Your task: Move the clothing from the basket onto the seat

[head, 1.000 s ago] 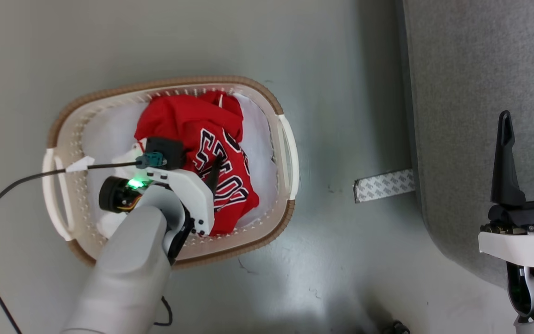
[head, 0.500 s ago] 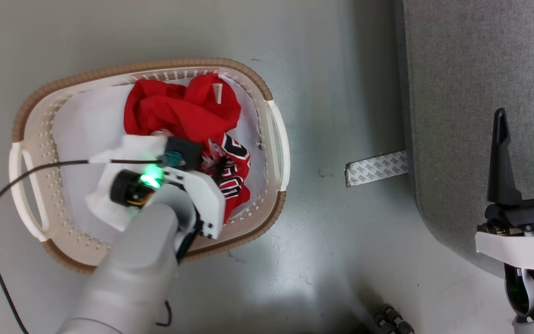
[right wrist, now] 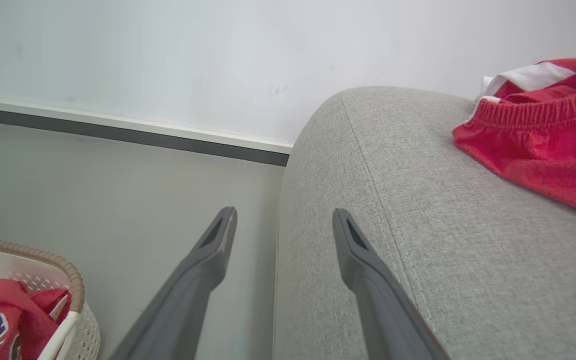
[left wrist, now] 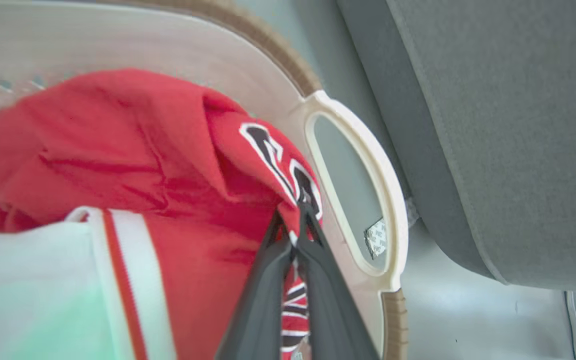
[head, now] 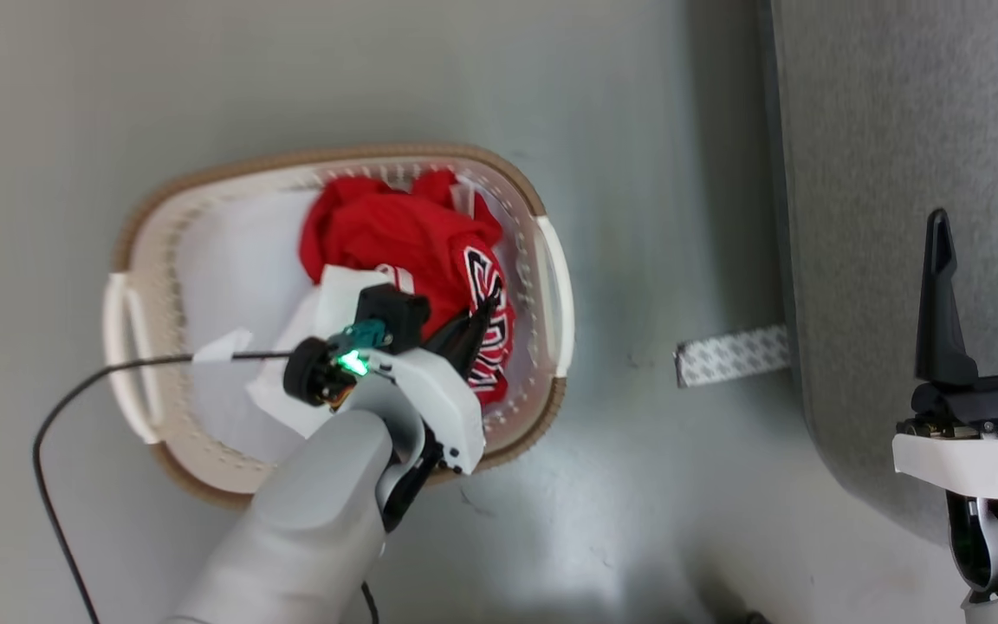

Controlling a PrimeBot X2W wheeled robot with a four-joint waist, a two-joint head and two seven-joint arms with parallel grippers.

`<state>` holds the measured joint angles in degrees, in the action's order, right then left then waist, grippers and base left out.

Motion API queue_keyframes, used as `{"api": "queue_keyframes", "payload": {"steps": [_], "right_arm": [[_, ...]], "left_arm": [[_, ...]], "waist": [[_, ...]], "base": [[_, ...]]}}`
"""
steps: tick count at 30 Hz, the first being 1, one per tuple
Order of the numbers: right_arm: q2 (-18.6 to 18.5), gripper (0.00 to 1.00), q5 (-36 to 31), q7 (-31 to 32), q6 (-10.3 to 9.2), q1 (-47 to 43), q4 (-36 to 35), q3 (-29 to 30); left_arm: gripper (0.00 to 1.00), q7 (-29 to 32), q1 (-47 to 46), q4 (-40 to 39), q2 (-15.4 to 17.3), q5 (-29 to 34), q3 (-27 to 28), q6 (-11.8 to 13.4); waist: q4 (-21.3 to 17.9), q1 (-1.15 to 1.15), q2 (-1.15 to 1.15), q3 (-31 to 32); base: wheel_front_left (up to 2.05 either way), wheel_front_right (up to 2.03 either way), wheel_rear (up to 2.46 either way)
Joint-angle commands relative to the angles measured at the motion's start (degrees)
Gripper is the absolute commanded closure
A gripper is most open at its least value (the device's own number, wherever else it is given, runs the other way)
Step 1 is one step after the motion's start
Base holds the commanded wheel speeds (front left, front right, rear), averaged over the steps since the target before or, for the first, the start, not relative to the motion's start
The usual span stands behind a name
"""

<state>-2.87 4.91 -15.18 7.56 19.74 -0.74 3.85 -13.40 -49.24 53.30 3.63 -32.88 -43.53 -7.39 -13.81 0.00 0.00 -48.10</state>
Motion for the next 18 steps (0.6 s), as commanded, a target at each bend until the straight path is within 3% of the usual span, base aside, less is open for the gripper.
{"api": "queue_keyframes", "payload": {"steps": [1,9,18], "right_arm": [[0.0,0.0,-0.6,0.1,-0.15,0.1,0.3,0.2],[-0.1,0.0,-1.5,0.1,-0.15,-3.8,3.7,1.7],[-0.1,0.0,-1.1,0.1,-0.14,-9.3,7.3,0.8]], "left_arm": [[1.0,-0.6,0.8,-0.2,0.6,-0.5,-0.2,-0.1],[1.0,-1.8,6.6,-5.5,1.8,-5.6,0.5,-0.1],[1.0,-1.8,16.4,-13.2,3.2,-4.5,6.1,-0.1]], "waist": [[2.1,0.0,0.0,3.1],[7.5,0.0,0.0,16.5],[11.1,0.0,0.0,30.8]], "base": [[0.0,0.0,0.0],[0.0,0.0,0.0],[0.0,0.0,0.0]]}}
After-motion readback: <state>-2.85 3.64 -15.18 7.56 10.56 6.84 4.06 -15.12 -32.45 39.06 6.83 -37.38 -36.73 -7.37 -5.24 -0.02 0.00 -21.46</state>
